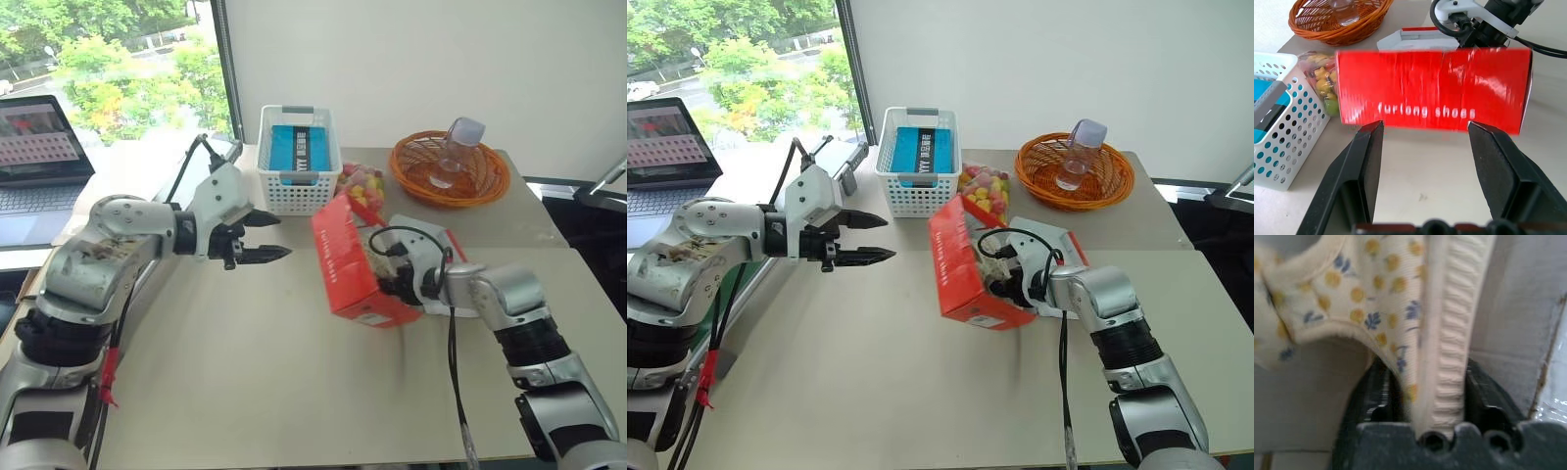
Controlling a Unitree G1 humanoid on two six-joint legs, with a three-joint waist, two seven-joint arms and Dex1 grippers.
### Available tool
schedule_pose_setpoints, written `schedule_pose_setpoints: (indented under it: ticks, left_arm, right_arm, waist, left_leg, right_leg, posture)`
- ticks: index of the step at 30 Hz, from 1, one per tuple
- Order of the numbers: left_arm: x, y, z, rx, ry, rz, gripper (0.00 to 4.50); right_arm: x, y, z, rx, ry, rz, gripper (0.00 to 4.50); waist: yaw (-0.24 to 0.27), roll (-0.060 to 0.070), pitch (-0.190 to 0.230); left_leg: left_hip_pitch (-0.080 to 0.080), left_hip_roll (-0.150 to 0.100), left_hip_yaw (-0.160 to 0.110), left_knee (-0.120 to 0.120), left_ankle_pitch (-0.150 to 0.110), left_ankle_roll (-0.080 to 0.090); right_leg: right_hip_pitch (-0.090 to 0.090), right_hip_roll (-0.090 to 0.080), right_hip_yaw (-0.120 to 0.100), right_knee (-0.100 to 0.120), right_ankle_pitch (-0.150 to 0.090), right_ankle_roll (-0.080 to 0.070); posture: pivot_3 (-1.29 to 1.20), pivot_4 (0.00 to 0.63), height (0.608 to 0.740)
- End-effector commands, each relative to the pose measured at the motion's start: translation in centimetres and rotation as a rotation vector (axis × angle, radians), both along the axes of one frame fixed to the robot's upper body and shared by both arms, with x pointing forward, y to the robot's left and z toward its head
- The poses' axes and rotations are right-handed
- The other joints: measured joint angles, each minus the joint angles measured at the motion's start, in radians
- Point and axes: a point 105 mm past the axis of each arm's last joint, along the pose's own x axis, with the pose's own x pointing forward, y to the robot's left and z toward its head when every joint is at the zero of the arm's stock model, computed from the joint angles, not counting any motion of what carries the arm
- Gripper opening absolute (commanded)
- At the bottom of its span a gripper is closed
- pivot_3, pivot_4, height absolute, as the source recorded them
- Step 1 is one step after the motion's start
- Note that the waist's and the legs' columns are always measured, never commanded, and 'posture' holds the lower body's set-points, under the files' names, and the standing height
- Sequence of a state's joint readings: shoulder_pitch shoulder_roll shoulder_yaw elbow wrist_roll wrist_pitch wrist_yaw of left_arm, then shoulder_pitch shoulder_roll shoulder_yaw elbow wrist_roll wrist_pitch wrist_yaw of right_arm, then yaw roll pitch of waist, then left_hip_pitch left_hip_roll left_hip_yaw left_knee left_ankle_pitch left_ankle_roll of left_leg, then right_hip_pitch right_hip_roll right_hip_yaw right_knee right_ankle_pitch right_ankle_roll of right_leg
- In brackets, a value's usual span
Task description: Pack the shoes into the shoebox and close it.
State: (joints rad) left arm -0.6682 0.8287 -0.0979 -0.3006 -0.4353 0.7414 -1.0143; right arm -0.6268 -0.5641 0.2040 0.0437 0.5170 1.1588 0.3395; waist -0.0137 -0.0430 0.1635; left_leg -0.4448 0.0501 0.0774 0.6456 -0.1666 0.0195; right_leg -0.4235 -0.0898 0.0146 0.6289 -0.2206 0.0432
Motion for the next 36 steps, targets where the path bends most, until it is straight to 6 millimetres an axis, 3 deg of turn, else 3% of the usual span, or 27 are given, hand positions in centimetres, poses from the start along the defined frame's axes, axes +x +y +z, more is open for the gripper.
schedule_pose_setpoints:
  ticks: [1,4,5,18,25,33,36]
  left_arm:
    - [-0.3,-0.1,1.4,-0.009,-0.057,-0.005,2.9]
    - [-0.3,-0.2,1.3,-0.012,-0.056,-0.006,2.9]
    - [-0.3,-0.2,1.3,-0.012,-0.056,-0.006,2.9]
    - [0.1,-0.2,1.4,-0.011,-0.058,-0.009,2.9]
    - [0.2,0.0,1.3,-0.001,-0.059,-0.001,2.9]
    - [0.7,2.1,-0.1,0.005,-0.016,0.156,2.9]
    - [1.7,3.7,0.0,-0.038,-0.029,0.307,2.9]
  right_arm:
    - [0.8,0.0,1.7,-0.02,-0.075,-0.003,3.42]
    - [1.1,0.7,3.0,-0.034,-0.132,0.016,4.45]
    - [1.2,0.9,3.5,-0.044,-0.16,0.021,4.49]
    - [1.0,3.0,9.9,-0.083,-0.36,0.094,4.49]
    - [0.9,3.8,11.2,-0.072,-0.41,0.121,4.49]
    - [0.7,5.4,14.3,0.034,-0.569,0.229,4.49]
    - [-0.8,7.6,16.9,0.139,-0.694,0.394,4.49]
  waist:
    - [-0.002,0.0,0.0]
    - [-0.001,0.0,0.0]
    - [0.0,0.0,0.0]
    - [0.0,0.0,0.0]
    - [0.001,0.0,0.0]
    - [-0.003,0.0,0.0]
    - [-0.002,0.0,0.0]
  left_leg:
    - [0.0,0.0,0.0,0.0,0.0,0.0]
    - [0.0,0.0,0.0,0.0,0.0,0.0]
    - [0.0,0.0,0.0,0.0,0.0,0.0]
    - [-0.002,0.0,0.0,0.0,0.0,0.0]
    - [-0.002,0.0,0.001,0.0,0.0,0.0]
    - [-0.002,0.0,0.001,0.0,0.0,0.0]
    - [-0.002,0.0,0.001,-0.001,0.0,0.0]
  right_leg:
    - [0.0,0.0,0.0,0.0,0.0,0.0]
    - [-0.001,0.0,0.0,0.0,0.0,0.0]
    - [0.0,0.0,0.0,0.0,0.0,0.0]
    - [-0.002,0.0,0.0,0.001,0.0,0.0]
    - [-0.002,0.0,0.0,0.0,0.0,0.0]
    - [-0.002,0.0,0.0,0.001,0.0,0.0]
    - [-0.002,0.0,0.0,0.001,0.0,0.0]
  posture:
    - [0.0,0.15,0.74]
    - [0.0,0.15,0.74]
    - [0.0,0.15,0.74]
    - [0.0,0.15,0.74]
    - [0.0,0.15,0.74]
    - [0.0,0.15,0.74]
    - [0.0,0.15,0.74]
